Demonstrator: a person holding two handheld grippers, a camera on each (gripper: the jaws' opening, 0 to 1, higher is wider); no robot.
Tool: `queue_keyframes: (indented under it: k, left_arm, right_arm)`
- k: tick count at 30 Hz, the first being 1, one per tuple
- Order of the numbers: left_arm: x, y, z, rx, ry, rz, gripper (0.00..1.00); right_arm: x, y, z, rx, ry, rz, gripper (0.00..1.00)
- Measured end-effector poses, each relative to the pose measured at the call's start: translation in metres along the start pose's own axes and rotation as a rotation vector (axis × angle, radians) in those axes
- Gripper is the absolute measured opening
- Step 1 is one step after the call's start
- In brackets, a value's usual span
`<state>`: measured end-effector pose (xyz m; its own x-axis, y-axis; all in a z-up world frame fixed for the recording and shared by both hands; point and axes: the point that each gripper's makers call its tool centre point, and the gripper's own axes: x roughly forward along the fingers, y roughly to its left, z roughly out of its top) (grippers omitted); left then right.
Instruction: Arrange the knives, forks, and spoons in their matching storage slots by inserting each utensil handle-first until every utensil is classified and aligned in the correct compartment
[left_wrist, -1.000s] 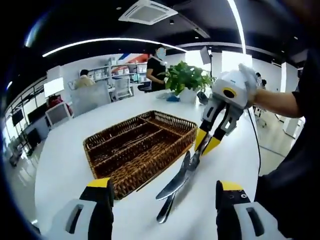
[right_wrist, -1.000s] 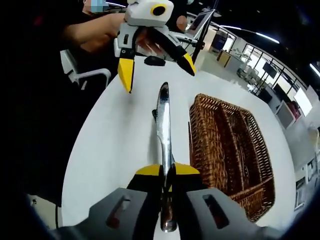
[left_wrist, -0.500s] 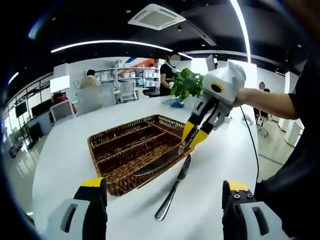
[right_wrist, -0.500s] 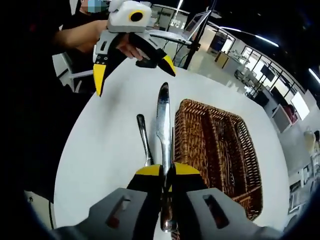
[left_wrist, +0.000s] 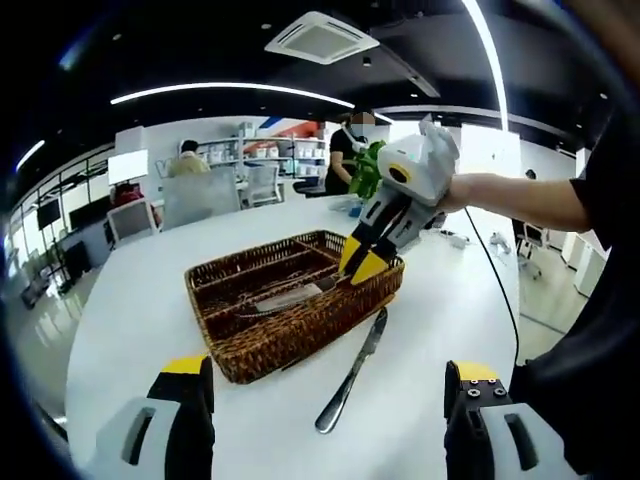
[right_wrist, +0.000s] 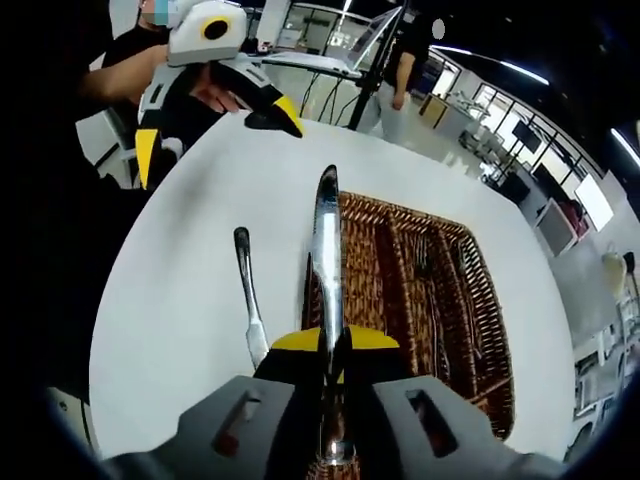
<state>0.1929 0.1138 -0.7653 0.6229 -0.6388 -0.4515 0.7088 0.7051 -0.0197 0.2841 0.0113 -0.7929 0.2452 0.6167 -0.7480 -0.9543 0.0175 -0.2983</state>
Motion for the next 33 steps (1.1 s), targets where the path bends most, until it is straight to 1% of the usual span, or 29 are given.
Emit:
queue_keyframes:
  k: [7,10,12,15,21,24,26,30,33]
  left_arm:
    - [-0.001,-0.001,-0.007,0.002,0.018,-0.003,1.0]
    - [-0.002,0.0,-0.008,0.001,0.014,0.003,1.0]
    - [-0.003,0.001,-0.008,-0.001,0.011,0.005,1.0]
    - [-0.003,0.002,-0.01,0.003,0.021,0.008,1.0]
    - [-0.006,0.002,-0.011,0.013,0.022,0.0,1.0]
    - [-0.007,0.004,-0.015,0.021,0.043,0.0,1.0]
    - [-0.007,0.004,-0.015,0.023,0.042,0.0,1.0]
    - [-0.007,0.004,-0.013,0.022,0.037,-0.002,1.0]
    - [-0.007,0.004,-0.013,0.025,0.037,-0.001,1.0]
  right_arm:
    - [0.013,-0.017,-0.001,0.012,0.023,-0.013,0.05]
    - [0.019,-0.021,-0.003,0.016,0.034,-0.017,0.05]
    - [0.024,-0.024,-0.005,0.023,0.043,-0.014,0.05]
    - [0.03,-0.029,-0.009,0.038,0.056,-0.027,0.05]
    - [0.035,-0.033,-0.013,0.047,0.072,-0.036,0.05]
    - [0.039,-0.035,-0.019,0.064,0.082,-0.04,0.05]
    - [0.042,-0.036,-0.022,0.07,0.088,-0.042,0.05]
    - [0.05,-0.04,-0.021,0.078,0.094,-0.05,0.05]
    - [0.057,-0.04,-0.023,0.081,0.108,-0.037,0.05]
